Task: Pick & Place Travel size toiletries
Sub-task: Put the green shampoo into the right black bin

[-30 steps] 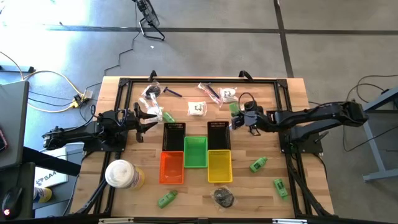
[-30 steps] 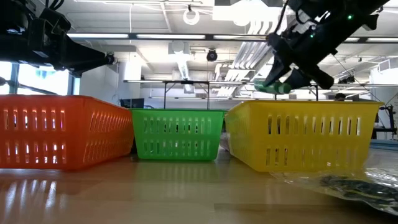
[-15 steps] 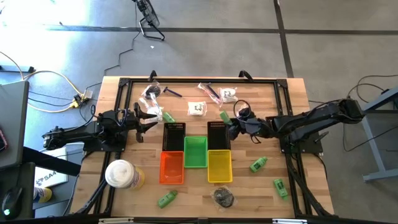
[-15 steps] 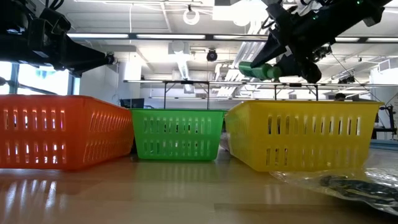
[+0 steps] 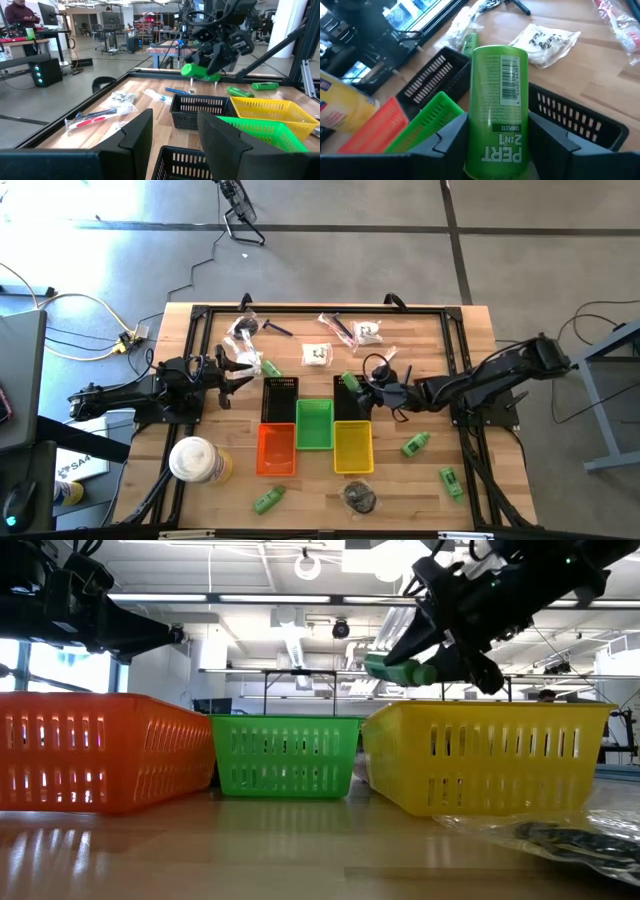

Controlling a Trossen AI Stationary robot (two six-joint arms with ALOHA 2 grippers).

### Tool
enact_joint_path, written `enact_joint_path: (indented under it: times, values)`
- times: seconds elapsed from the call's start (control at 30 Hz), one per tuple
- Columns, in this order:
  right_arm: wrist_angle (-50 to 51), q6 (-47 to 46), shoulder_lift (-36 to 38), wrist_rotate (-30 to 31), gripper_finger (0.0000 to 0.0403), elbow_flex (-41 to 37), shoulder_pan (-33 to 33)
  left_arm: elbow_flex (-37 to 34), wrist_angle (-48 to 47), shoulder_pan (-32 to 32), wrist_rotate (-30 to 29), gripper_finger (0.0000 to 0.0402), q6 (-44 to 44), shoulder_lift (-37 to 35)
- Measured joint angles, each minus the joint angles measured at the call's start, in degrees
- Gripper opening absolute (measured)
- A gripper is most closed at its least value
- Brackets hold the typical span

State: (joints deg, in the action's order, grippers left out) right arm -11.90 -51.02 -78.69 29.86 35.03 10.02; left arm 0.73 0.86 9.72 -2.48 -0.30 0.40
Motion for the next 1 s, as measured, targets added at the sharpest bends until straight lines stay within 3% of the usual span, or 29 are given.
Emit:
enact_joint_path:
  times: [0.6, 1.0]
  values:
    - [0.3, -1.4, -9.4, -1.5, 0.0174, 0.0, 0.1, 0.0, 0.0, 0.0, -0.1, 0.0152, 0.0, 0.0]
    - [-0.4, 1.7, -9.8, -5.3, 0.0198, 0.0, 0.1, 0.0, 0.0, 0.0, -0.1, 0.0152, 0.0, 0.0]
